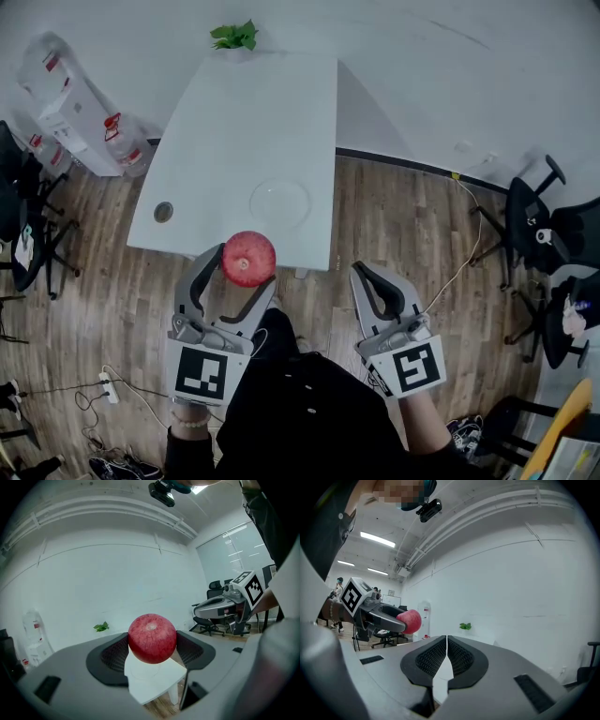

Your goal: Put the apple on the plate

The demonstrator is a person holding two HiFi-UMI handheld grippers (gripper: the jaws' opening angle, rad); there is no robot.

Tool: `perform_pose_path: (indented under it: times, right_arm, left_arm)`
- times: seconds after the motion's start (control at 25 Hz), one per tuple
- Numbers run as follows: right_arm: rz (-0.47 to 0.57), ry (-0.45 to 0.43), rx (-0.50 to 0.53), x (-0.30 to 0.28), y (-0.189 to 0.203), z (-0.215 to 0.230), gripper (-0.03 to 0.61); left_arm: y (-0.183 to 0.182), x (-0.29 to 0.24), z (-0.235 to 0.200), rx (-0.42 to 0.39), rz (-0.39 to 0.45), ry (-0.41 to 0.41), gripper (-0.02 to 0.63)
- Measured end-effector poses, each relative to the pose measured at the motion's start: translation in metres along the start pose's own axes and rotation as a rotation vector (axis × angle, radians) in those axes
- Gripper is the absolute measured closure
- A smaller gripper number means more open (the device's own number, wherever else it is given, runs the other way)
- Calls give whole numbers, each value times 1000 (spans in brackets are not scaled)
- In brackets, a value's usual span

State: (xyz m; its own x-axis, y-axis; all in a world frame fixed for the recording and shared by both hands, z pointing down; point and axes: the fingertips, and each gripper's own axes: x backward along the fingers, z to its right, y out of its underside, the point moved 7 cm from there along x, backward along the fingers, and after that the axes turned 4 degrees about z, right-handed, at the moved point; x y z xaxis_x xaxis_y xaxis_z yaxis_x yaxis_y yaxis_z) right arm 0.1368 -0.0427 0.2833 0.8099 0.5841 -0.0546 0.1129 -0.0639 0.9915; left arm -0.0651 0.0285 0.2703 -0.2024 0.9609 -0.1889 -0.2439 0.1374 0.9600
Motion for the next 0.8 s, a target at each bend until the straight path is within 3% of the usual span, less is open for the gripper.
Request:
perform_pose_path:
  times: [0.8]
  right_arm:
    - [-35,63,8,-86,-6,26,535]
  left_arm:
    - [7,-81,-73,-7,5,92,282]
